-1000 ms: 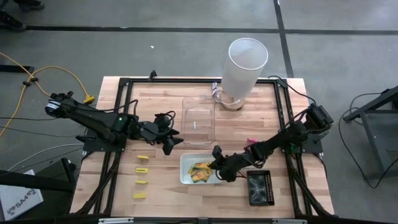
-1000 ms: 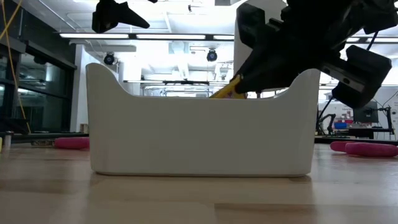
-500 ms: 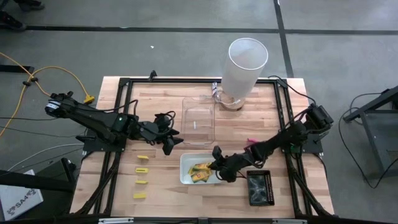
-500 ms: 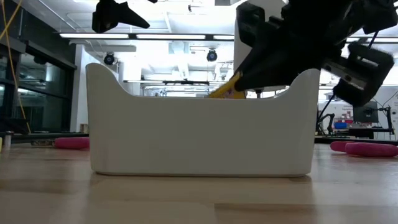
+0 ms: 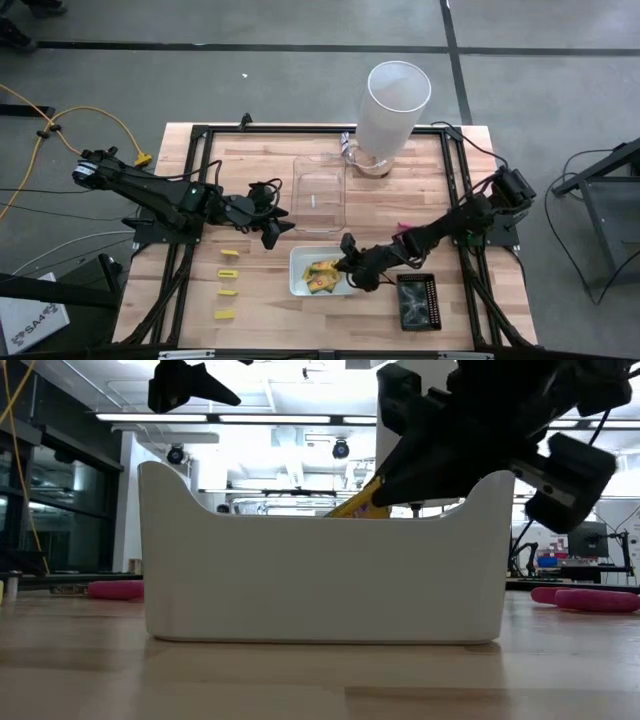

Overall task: Pick & Place School Supplies
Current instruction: Put the yellow crayon box into the white bin

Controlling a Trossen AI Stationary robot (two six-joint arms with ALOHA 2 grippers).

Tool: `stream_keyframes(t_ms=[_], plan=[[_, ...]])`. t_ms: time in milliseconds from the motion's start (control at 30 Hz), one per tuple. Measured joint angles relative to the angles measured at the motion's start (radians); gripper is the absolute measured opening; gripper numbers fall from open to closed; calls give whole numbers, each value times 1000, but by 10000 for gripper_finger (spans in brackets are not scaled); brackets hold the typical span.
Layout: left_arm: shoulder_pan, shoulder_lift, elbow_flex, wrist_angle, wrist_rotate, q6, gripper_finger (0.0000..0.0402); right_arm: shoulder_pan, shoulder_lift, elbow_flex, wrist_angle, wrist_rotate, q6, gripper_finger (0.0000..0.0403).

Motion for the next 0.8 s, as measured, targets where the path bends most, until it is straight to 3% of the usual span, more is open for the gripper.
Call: stream_keyframes(t_ms=[200, 533, 800], plan=[[0, 0, 0, 0, 0, 0, 227, -18, 0, 0, -12, 0, 10, 24], [0, 0, 0, 0, 0, 0, 227, -16, -2, 2, -15, 3, 10, 109], [0, 0, 0, 0, 0, 0, 227, 3, -13, 1, -12, 54, 10, 130]])
